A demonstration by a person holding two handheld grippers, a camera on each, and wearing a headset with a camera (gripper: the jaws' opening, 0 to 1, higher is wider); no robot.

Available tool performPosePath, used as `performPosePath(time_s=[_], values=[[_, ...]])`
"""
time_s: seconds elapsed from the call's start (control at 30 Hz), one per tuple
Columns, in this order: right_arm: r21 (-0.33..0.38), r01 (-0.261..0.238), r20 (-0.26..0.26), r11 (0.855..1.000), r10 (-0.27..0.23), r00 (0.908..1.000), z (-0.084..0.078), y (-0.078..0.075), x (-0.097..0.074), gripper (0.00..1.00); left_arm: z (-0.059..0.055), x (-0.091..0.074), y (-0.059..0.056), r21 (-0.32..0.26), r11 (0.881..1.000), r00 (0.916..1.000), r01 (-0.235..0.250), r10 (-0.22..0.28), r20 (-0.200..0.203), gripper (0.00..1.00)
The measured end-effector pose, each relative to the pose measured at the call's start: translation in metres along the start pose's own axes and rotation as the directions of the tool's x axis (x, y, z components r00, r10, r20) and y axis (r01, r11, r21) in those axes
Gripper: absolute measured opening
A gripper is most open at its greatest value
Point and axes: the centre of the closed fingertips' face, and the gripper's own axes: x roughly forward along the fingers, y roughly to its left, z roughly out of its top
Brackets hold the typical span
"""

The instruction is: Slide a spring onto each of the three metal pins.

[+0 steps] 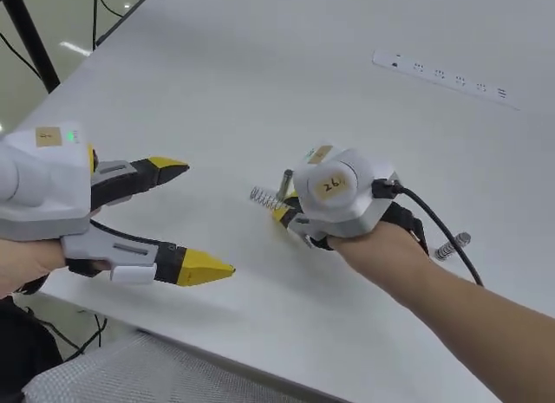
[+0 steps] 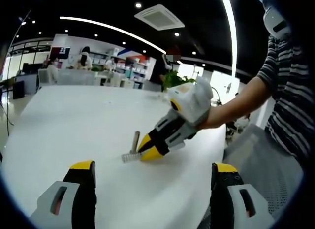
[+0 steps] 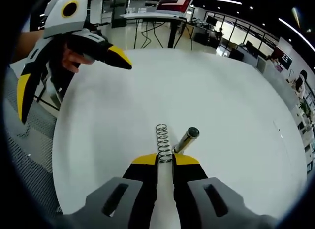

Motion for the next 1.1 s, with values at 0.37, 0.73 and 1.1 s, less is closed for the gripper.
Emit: performPosePath(time_s=[0.37,0.73,1.1], values=[[-0.031,-0.044,0.014,0.999,0.045,0.9989,0.0,0.01,-0.006,0.08,0.0,0.006,-0.003,0.002,1.0,0.9998,0.016,-0.016,-0.013,0.94],[-0.036,-0.041,0.065,0.999,0.043,0.9969,0.002,0.008,-0.042,0.07,0.012,0.021,-0.016,0.024,0.999,0.9982,0.049,-0.048,-0.037,0.93],[-0.064,-0.038,0.134,0.997,0.046,0.9899,-0.007,0.012,-0.095,0.07,0.02,0.04,-0.036,0.04,0.993,0.9926,0.107,-0.104,-0.062,0.9]])
